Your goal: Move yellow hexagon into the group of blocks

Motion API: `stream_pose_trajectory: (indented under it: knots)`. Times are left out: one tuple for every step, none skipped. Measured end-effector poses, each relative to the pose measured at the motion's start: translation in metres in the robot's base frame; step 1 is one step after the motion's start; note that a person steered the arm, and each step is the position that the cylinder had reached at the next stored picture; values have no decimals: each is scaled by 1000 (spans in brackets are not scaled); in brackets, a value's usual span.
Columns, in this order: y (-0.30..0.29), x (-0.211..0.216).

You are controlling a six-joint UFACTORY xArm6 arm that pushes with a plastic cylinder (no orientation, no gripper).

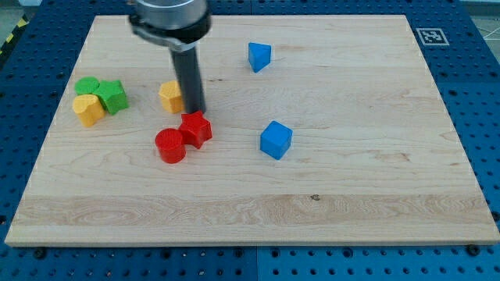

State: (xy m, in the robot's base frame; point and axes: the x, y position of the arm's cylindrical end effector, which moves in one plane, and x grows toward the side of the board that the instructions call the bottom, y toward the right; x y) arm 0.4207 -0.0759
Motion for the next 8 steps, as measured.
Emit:
stream_pose_trajectory:
  knots:
    - [2,-25]
    - [-26,-19]
    - [-51,2]
    - [-67,22]
    - [-71,30]
    - [-58,-6]
    - [-60,-42]
    - [-76,-43]
